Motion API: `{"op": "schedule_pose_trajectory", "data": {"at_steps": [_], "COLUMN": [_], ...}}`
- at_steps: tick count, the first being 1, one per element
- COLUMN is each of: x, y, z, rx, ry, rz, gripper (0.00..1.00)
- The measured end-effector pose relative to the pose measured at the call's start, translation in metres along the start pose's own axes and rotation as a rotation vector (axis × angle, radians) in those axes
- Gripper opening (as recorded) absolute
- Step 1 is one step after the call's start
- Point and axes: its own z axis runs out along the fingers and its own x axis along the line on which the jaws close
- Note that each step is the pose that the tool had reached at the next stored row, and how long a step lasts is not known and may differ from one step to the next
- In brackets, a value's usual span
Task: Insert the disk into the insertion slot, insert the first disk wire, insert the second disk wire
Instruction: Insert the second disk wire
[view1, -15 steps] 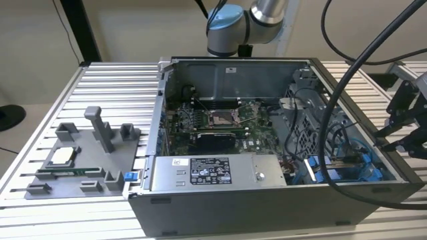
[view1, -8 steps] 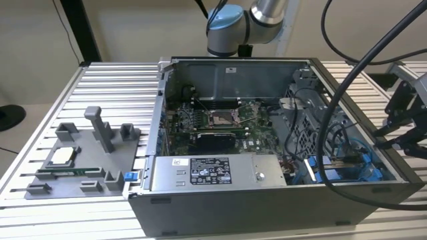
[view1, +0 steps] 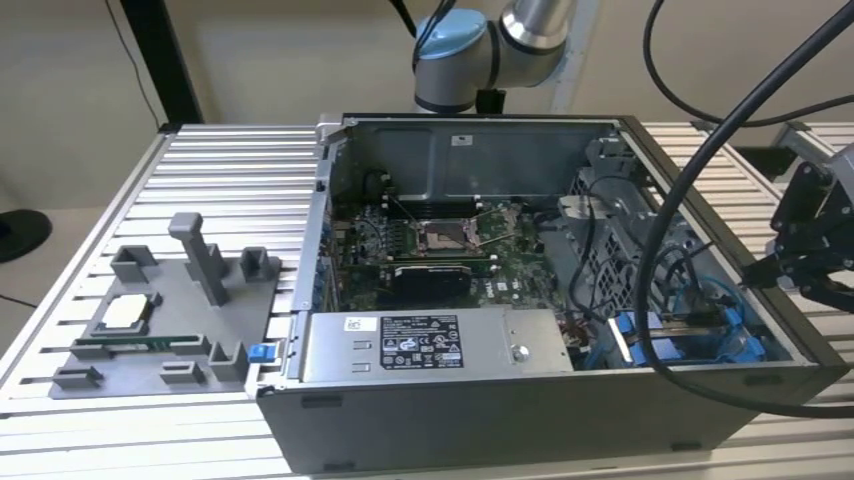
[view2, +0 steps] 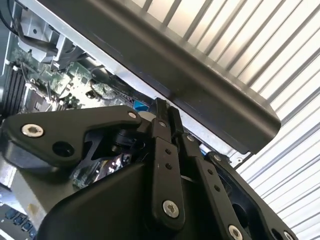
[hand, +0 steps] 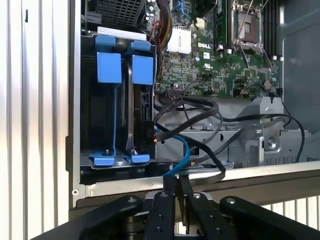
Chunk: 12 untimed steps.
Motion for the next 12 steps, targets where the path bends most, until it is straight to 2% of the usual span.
{"op": "schedule_pose_trajectory", "data": {"at_steps": [4, 5, 8, 12], "x": [-0.0011, -0.0017, -0.0033, -0.0049], "y": [0.0004, 0.0006, 0.0027, 0.013], "z": [-0.0031, -0.0047, -0.009, -0.0118], "rx": [-0.0166, -0.0184, -0.0188, -0.0182], "ry": [0.0001, 0.0, 0.0, 0.0], "rz": [0.006, 0.007, 0.007, 0.007], "gripper": [0.0, 0.0, 0.0, 0.0]}}
